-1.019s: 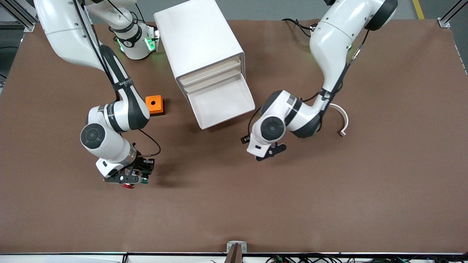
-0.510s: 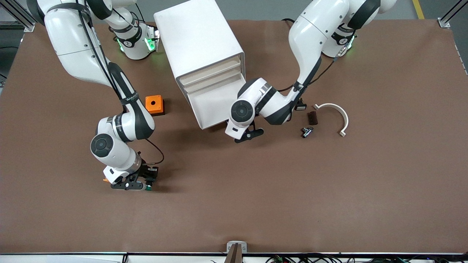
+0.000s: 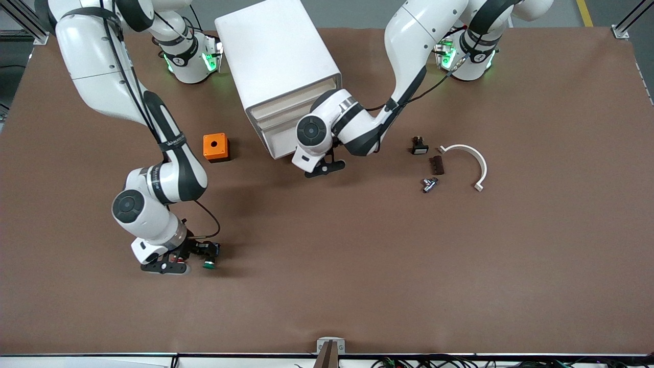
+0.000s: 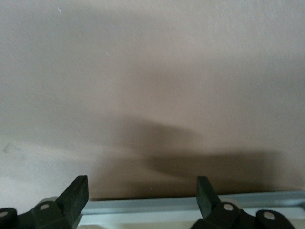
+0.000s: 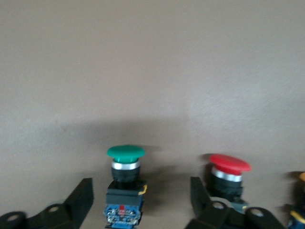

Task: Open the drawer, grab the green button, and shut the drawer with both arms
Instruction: 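Place the green button beside the red button while the left gripper pushes the drawer, then open the right gripper and withdraw while the left gripper closes the drawer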

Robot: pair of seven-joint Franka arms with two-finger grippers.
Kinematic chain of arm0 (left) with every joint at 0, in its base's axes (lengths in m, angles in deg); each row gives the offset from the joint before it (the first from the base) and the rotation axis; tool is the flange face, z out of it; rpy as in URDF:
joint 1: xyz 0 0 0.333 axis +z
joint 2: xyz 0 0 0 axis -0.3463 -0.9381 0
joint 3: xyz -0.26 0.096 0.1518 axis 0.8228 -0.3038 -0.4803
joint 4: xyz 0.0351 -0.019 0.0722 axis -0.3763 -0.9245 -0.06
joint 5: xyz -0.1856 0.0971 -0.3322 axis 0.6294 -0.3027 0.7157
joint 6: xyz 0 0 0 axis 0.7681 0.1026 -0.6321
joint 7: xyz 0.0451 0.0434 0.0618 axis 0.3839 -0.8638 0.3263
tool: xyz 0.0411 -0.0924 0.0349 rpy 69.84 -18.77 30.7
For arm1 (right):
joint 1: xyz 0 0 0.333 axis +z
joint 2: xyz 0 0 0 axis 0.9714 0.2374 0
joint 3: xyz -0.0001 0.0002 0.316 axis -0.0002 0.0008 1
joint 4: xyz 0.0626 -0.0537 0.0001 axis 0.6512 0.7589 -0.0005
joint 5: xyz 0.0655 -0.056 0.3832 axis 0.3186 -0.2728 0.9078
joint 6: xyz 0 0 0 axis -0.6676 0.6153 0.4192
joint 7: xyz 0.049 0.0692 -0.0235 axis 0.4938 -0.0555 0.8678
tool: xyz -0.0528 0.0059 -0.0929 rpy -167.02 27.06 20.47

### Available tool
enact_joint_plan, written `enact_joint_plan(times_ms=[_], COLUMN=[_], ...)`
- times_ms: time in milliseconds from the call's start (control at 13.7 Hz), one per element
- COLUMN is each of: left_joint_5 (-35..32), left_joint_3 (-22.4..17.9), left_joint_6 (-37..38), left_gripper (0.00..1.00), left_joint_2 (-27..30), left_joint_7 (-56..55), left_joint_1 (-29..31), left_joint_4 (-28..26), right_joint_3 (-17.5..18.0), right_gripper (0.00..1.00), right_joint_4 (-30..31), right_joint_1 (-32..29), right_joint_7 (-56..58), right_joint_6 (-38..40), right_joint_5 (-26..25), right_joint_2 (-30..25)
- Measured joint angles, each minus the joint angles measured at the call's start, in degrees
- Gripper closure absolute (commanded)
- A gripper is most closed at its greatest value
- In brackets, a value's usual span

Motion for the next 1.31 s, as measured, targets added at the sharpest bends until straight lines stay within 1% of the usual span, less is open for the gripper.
enact_joint_plan(times_ms=[146, 291, 437, 728, 946, 1092, 1310], left_joint_5=[0.01, 0.02, 0.02, 0.07, 0.17, 0.17, -0.93], left_joint_3=[0.02, 0.04, 0.04, -0.32, -0.41, -0.95, -2.12], left_joint_6=[0.05, 0.08, 0.08, 0.15, 0.42, 1.01, 1.00], left_gripper=[0.00, 0.00, 0.00, 0.00, 0.00, 0.00, 0.00], left_joint_2=[0.00, -0.01, -0.01, -0.14, -0.14, -0.16, 0.71], left_joint_7=[0.00, 0.00, 0.00, -0.13, -0.13, -0.19, 0.01], left_joint_1=[-0.89, -2.24, -3.60, -5.60, -5.50, -4.17, 2.42], left_joint_4=[-0.02, -0.12, -0.16, -0.18, -0.09, 0.01, 0.93], right_joint_3=[0.07, 0.07, 0.04, -0.02, -0.06, -0.05, 0.02], right_gripper=[0.00, 0.00, 0.00, 0.00, 0.00, 0.00, 0.00], right_joint_4=[-0.92, -1.43, -1.54, -1.54, -1.59, -1.63, -1.60], right_joint_1=[-0.64, -0.76, -1.37, -6.13, -8.53, -9.10, -9.16], right_joint_7=[0.05, 0.27, 3.36, 11.18, 12.74, 12.74, 12.74], right_joint_6=[3.15, 8.60, 14.68, 23.46, 28.75, 32.50, 39.48], right_joint_5=[0.00, -0.03, -0.07, -0.07, -0.07, -0.07, -0.07], right_joint_2=[-2.05, -6.21, -11.05, -18.82, -23.98, -27.99, -34.74])
